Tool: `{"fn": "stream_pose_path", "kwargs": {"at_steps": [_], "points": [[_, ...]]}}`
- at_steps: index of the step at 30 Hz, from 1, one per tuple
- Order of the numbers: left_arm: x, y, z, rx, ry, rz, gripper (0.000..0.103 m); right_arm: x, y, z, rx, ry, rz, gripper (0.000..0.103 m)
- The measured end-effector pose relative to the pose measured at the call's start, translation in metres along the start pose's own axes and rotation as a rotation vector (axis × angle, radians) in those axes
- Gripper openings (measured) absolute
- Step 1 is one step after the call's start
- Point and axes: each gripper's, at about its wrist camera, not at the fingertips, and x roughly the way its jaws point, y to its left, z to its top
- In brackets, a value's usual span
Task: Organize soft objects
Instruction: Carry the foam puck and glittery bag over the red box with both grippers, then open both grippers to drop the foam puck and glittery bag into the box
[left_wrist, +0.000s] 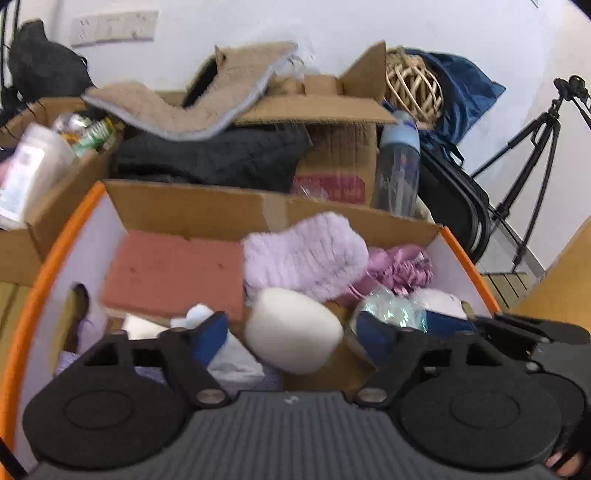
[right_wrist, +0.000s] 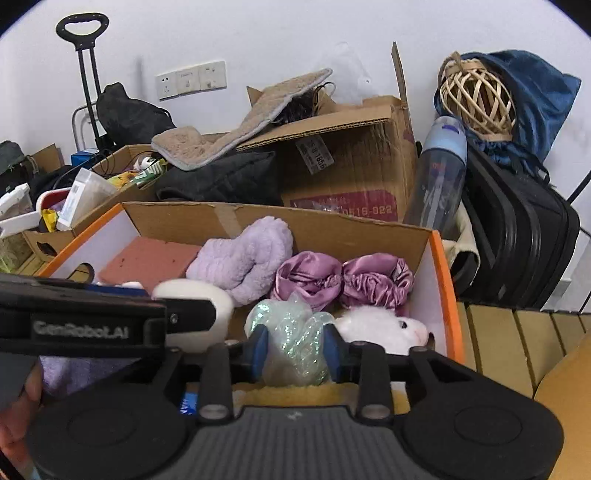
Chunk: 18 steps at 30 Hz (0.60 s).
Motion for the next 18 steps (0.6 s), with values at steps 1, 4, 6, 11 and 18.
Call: {"fn": "stream_pose_path", "kwargs": {"at_steps": [1,4,6,11,18], "points": [[-0.005,0.001,0.001,0.005,-0.001,0.002,0.08,-0.005,0.001,0.0,0.001,-0.004,0.0,0.047],[-0.029,0.0,0.004,0.011,-0.011,0.002,0.08,-0.031,0.006,0.005,-0.03,-0.037,-0.037,0.058],[-0.052,0.001,0.007,0.016,-0.027,0.003,0.08,-0.052,0.006,0.011,-0.035,-0.058,-0.051,0.058],[-0.136,-0.004,0.016,0.053,-0.122,-0.002,0.08,-0.133,0.016,0.03,-0.057,-0.154,-0.067,0.058],[-0.272,-0.023,0.004,0.144,-0.286,-0.01,0.082,-0.259,0.036,0.036,-0.081,-0.276,-0.09,0.061]]}}
